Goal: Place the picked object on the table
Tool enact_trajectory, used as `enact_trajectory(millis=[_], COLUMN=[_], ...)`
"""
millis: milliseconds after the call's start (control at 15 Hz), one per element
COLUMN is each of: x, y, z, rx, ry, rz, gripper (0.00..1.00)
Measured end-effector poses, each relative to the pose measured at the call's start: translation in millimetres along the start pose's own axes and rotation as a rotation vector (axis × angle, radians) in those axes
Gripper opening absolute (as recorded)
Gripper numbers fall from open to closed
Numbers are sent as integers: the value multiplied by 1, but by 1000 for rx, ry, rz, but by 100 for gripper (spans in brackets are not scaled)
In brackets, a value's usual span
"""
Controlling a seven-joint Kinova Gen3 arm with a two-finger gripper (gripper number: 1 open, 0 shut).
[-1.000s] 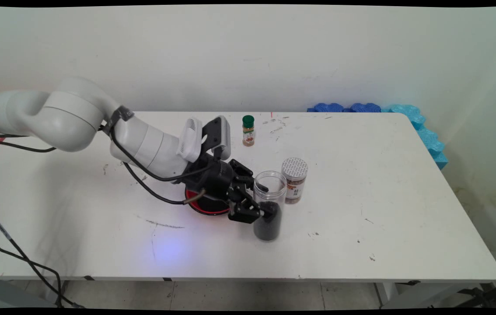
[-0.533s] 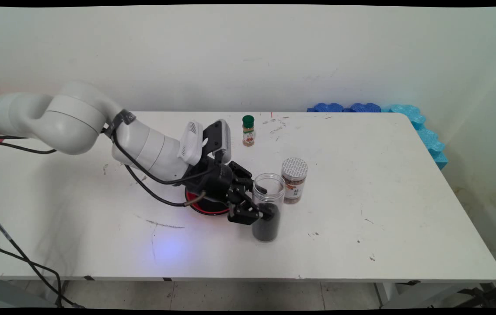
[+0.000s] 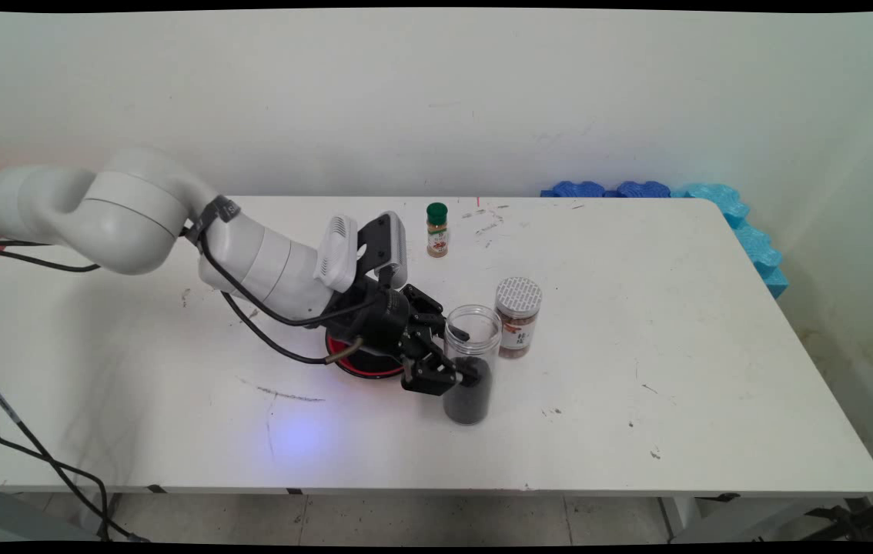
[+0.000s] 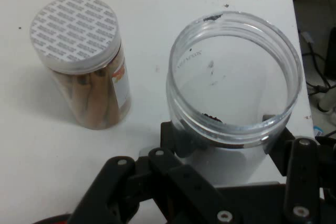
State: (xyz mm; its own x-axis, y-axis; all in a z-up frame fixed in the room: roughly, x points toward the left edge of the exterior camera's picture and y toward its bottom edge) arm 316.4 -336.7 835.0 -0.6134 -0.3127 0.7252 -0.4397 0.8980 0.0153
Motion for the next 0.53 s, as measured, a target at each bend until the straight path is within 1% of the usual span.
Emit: enact_trajectory(millis=[267,333,533], x=[-1,-2,-2], y=[0,-1,-1], z=[0,0,0], rx=[2,3,4], ry=[-1,0,4], rz=[-4,-5,-15], gripper=[0,100,100])
